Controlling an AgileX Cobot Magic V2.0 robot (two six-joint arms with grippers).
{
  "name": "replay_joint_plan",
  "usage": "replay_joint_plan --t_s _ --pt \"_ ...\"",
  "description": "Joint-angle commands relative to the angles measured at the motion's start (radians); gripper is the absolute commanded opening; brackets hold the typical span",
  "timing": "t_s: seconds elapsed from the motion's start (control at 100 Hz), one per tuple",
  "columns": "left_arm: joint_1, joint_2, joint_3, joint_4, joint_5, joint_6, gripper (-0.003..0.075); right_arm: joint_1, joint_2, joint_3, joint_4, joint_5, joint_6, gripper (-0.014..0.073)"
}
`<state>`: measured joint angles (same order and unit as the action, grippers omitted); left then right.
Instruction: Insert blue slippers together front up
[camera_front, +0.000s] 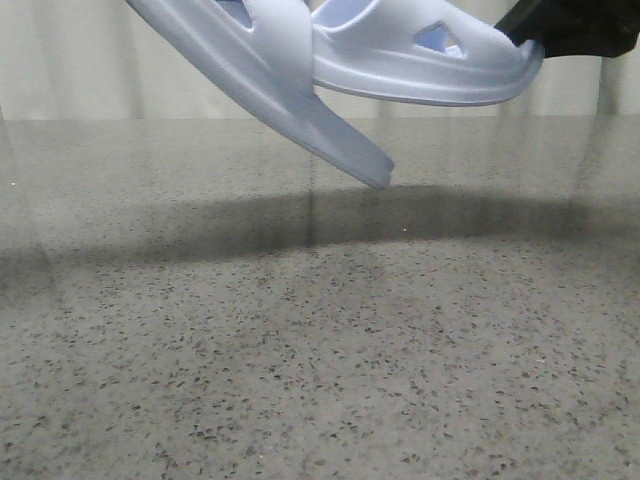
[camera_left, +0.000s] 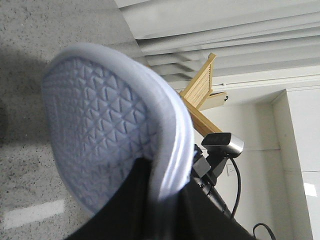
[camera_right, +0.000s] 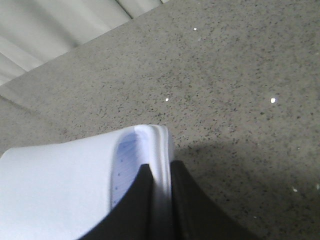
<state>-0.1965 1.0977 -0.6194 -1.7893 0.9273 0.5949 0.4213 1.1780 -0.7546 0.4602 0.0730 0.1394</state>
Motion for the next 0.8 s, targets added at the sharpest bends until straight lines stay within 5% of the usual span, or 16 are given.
replay_joint_plan --t_s 0.0,0.29,0.65,0.79 --pt "-0.038 -0.008 -0.030 -0.071 0.199 -0.020 0.0016 0.008 -0.027 -0.053 0.021 -0.009 0.001 0.0000" --pt "-0.038 -0.008 -0.030 -0.071 0.158 -0.015 0.0016 -0.108 -0.074 -0.053 -0.017 0.064 0.001 0.0017" --pt "-0.038 -0.008 -0.030 -0.071 0.124 -0.015 0.0016 -0.126 -0.212 -0.053 -0.142 0.008 0.001 0.0023" --pt "-0.038 -0.008 -0.030 -0.071 0.124 -0.015 0.0016 -0.126 -0.245 -0.053 -0.153 0.002 0.001 0.0153"
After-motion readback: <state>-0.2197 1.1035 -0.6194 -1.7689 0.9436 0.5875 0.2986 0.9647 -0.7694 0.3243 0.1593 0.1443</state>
